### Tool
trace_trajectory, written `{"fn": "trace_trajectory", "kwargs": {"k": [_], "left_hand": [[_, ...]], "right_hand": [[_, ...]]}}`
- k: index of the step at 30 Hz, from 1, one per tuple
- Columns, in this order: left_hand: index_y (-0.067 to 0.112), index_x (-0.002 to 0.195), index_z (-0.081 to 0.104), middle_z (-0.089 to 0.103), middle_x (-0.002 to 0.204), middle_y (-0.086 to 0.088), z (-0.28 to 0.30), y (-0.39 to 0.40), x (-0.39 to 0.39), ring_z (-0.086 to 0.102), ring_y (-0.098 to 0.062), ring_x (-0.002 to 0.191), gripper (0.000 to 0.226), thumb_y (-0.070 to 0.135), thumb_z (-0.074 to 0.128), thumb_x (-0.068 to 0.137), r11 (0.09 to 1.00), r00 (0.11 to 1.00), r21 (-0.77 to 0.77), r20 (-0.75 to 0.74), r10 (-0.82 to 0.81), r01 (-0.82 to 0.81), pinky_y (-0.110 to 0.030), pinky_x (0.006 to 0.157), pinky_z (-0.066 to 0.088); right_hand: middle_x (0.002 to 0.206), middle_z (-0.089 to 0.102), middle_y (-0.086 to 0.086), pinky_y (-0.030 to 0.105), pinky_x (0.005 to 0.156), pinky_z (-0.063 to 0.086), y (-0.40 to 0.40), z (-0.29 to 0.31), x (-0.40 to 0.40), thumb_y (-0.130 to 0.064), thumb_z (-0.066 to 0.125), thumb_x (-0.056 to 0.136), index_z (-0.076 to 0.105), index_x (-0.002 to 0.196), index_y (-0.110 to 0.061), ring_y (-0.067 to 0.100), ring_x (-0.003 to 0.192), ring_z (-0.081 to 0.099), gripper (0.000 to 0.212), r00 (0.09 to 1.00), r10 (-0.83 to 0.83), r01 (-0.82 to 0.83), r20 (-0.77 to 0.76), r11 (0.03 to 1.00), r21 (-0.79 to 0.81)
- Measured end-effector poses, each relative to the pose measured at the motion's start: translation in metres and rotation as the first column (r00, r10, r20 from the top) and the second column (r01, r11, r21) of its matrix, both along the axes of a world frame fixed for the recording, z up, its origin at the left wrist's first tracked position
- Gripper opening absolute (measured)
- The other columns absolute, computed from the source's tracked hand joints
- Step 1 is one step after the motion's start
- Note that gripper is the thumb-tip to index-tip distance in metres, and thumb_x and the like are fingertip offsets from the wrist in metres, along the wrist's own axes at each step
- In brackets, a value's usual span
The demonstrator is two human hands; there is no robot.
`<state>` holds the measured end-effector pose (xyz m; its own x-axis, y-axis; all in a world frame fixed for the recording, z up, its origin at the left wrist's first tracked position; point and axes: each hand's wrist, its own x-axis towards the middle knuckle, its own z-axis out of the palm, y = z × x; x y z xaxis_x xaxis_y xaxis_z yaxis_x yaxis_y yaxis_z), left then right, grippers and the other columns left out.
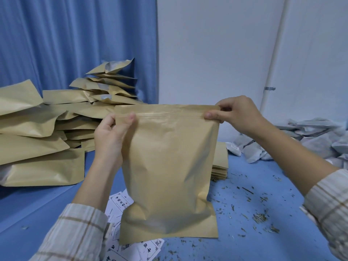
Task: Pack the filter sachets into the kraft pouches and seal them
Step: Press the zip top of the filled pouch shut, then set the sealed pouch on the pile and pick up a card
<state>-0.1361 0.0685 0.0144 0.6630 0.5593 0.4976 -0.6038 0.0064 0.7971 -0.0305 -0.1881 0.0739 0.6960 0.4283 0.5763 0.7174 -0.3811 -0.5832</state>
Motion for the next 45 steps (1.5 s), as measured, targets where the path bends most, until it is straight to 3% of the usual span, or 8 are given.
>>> {"fn": "trace_trajectory", "kwargs": {"k": [4, 6, 10, 18, 24, 31, 38, 45], "left_hand": [[0.02, 0.08, 0.071, 0.075, 0.082, 0.004, 0.0, 0.003, 0.003, 0.071, -0.01, 0.072, 0.031, 0.027, 0.083, 0.052, 0.997, 0.993, -0.044, -0.103, -0.061, 0.057, -0.019, 0.055, 0.052], [0.021, 0.083, 0.07, 0.075, 0.083, 0.005, -0.006, 0.005, 0.006, 0.07, -0.008, 0.073, 0.033, 0.025, 0.083, 0.054, 0.997, 0.997, -0.079, -0.075, -0.006, 0.0, -0.018, 0.056, 0.052], [0.025, 0.091, 0.068, 0.074, 0.089, 0.006, -0.02, 0.011, 0.006, 0.07, -0.009, 0.078, 0.042, 0.031, 0.084, 0.053, 0.991, 0.998, -0.127, -0.048, -0.036, 0.03, -0.021, 0.059, 0.053], [0.021, 0.096, 0.072, 0.074, 0.099, 0.0, -0.079, 0.018, -0.016, 0.071, -0.016, 0.086, 0.049, 0.04, 0.085, 0.053, 0.901, 0.75, 0.09, -0.593, -0.294, 0.424, -0.023, 0.064, 0.054], [0.015, 0.071, 0.076, 0.074, 0.079, -0.009, -0.066, 0.019, -0.015, 0.069, -0.018, 0.06, 0.028, 0.035, 0.081, 0.053, 0.972, 0.84, -0.07, -0.492, -0.23, 0.225, -0.024, 0.048, 0.051], [0.011, 0.101, 0.073, 0.073, 0.098, -0.01, -0.056, 0.052, -0.035, 0.071, -0.023, 0.079, 0.05, 0.049, 0.068, 0.069, 0.906, 0.711, -0.25, -0.561, -0.424, 0.343, -0.031, 0.063, 0.056], [0.007, 0.118, 0.057, 0.07, 0.103, -0.015, -0.066, 0.095, -0.051, 0.068, -0.036, 0.093, 0.06, 0.057, 0.033, 0.094, 0.654, 0.886, -0.673, 0.006, -0.464, 0.347, -0.044, 0.08, 0.055], [0.006, 0.124, 0.051, 0.063, 0.12, -0.017, -0.012, 0.153, -0.043, 0.063, -0.033, 0.106, 0.054, 0.051, 0.037, 0.097, 0.716, 0.964, -0.661, 0.047, -0.261, 0.226, -0.046, 0.093, 0.047]], "right_hand": [[0.072, 0.066, -0.011, 0.01, 0.06, 0.047, 0.011, -0.012, 0.0, -0.033, 0.074, 0.074, 0.068, 0.084, -0.02, -0.002, 0.067, 0.062, 0.017, 0.977, 0.166, -0.128, -0.133, 0.957, 0.259], [0.092, 0.073, -0.004, 0.02, 0.067, 0.056, 0.012, -0.033, 0.003, -0.036, 0.079, 0.065, 0.063, 0.11, -0.021, 0.007, 0.086, 0.069, 0.051, 0.877, 0.355, -0.238, -0.322, 0.905, 0.352], [0.104, 0.071, -0.003, 0.021, 0.07, 0.055, 0.017, -0.097, 0.004, -0.037, 0.084, 0.062, 0.065, 0.106, -0.035, 0.013, 0.096, 0.068, 0.048, 0.703, 0.456, -0.412, -0.546, 0.887, 0.21], [0.092, 0.074, 0.007, 0.027, 0.063, 0.056, 0.046, -0.135, 0.004, -0.021, 0.075, 0.067, 0.067, 0.102, -0.009, 0.021, 0.083, 0.071, 0.037, 0.781, 0.396, -0.026, -0.484, 0.794, 0.608], [0.11, 0.069, 0.013, 0.036, 0.078, 0.055, 0.049, -0.144, -0.01, -0.024, 0.07, 0.075, 0.057, 0.121, -0.02, 0.031, 0.098, 0.066, 0.048, 0.559, 0.569, -0.146, -0.603, 0.783, 0.604], [0.103, 0.069, 0.018, 0.03, 0.06, 0.055, 0.066, -0.154, -0.022, 0.0, 0.059, 0.085, 0.059, 0.116, -0.014, 0.027, 0.078, 0.069, 0.034, 0.55, 0.571, -0.062, -0.609, 0.756, 0.652], [0.09, 0.069, 0.013, 0.027, 0.055, 0.055, 0.207, -0.095, -0.027, 0.005, 0.059, 0.083, 0.06, 0.095, -0.009, 0.024, 0.073, 0.066, 0.019, 0.613, 0.575, 0.064, -0.542, 0.647, 0.76], [0.154, 0.017, 0.009, 0.062, 0.091, 0.042, 0.426, 0.024, -0.07, -0.074, 0.032, 0.082, 0.008, 0.149, -0.027, 0.045, 0.13, 0.035, 0.085, 0.206, 0.665, -0.143, -0.718, 0.747, 0.65]]}}
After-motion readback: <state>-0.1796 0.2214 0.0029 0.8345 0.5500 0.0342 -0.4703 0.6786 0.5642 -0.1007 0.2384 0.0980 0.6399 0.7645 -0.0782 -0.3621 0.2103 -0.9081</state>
